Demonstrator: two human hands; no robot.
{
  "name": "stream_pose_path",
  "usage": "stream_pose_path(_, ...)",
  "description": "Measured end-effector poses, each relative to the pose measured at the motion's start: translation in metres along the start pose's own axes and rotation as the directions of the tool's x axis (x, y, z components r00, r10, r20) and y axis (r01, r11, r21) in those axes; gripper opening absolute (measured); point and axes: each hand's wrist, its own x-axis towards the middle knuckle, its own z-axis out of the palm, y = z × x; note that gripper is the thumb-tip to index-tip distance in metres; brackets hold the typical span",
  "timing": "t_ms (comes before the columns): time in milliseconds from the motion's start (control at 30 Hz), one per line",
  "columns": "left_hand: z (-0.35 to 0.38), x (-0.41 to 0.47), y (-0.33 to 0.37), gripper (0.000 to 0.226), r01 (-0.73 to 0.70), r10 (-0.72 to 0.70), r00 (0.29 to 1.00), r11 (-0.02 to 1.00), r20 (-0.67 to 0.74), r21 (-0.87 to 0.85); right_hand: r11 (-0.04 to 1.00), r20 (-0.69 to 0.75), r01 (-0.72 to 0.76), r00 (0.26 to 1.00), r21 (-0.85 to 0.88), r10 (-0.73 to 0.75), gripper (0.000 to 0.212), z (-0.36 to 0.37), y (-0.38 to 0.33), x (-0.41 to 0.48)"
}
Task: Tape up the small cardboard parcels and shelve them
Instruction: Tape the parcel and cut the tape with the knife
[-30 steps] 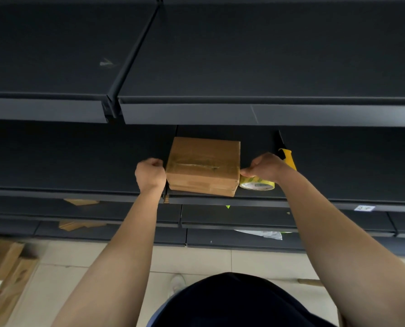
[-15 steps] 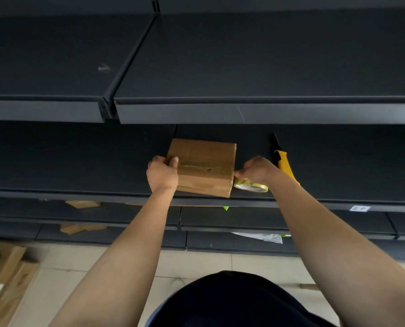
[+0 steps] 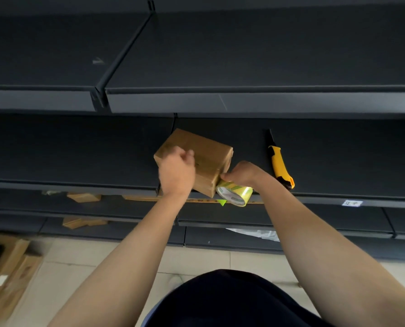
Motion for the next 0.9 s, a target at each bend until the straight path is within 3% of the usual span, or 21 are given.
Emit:
stream_pose_path(67,0.004,-0.021,0.013,0.043,0.070,-0.081,0.928,0.997,0.365,0.042,1.000,-0.007,-0.001,1.000,-0.006,0.001,0.038,-0.001,-0.001,-0.001)
stream_pose_path(133,0.012,-0.039,0.021,0.052,0.235,-0.223,0.722,0.969,0.655,0.071,1.000,0.011,-0.010,1.000,0.007,0.010,0.033,-0.002,-0.004,-0.003)
stream_pose_path(200,0.021,-0.052,0.023,0.054,0.535,-0.348,0.536,0.845,0.769,0.010,0.994,0.078,-0.045,0.996,0.097,0.038,0.029,-0.003,-0.006,-0.006)
stream_pose_path(233,0.028,-0.056,0.023,0.052,0.687,-0.382,0.490,0.723,0.784,-0.077,0.982,0.122,-0.070,0.991,0.177,0.048,0.028,-0.004,-0.006,-0.008)
stream_pose_path(267,0.034,-0.058,0.022,0.048,0.798,-0.401,0.478,0.571,0.781,-0.194,0.962,0.169,-0.094,0.984,0.255,0.051,0.026,-0.004,-0.006,-0.011)
stream_pose_path(333,0.041,-0.060,0.023,0.037,0.870,-0.431,0.492,0.273,0.757,-0.411,0.919,0.258,-0.128,0.966,0.372,0.030,0.026,-0.004,-0.006,-0.016)
stream_pose_path(400,0.045,-0.058,0.023,0.034,0.849,-0.472,0.514,0.158,0.716,-0.505,0.892,0.247,-0.127,0.969,0.433,0.018,0.029,-0.003,-0.004,-0.017)
stream_pose_path(467,0.046,-0.054,0.021,0.036,0.834,-0.548,0.520,0.161,0.656,-0.527,0.925,-0.030,-0.079,0.995,0.372,0.097,0.027,-0.009,0.004,-0.011)
stream_pose_path(533,0.044,-0.052,0.021,0.027,0.818,-0.594,0.527,0.162,0.608,-0.551,0.978,-0.381,-0.128,0.906,0.165,0.183,0.024,-0.020,0.019,-0.002)
stream_pose_path(567,0.042,-0.051,0.022,0.019,0.812,-0.611,0.532,0.173,0.586,-0.557,0.975,-0.469,-0.201,0.855,0.092,0.220,0.035,-0.025,0.029,0.003)
stream_pose_path(633,0.040,-0.049,0.019,0.014,0.797,-0.650,0.551,0.223,0.524,-0.561,0.949,-0.489,-0.312,0.822,0.044,0.293,0.053,-0.029,0.049,0.012)
stream_pose_path(700,0.038,-0.048,0.015,0.017,0.770,-0.663,0.578,0.252,0.476,-0.586,0.936,-0.442,-0.349,0.832,0.054,0.336,0.057,-0.028,0.063,0.022)
stream_pose_path(900,0.035,-0.044,0.010,0.036,0.707,-0.693,0.603,0.236,0.394,-0.666,0.948,-0.439,-0.313,0.846,0.052,0.303,0.061,-0.016,0.080,0.037)
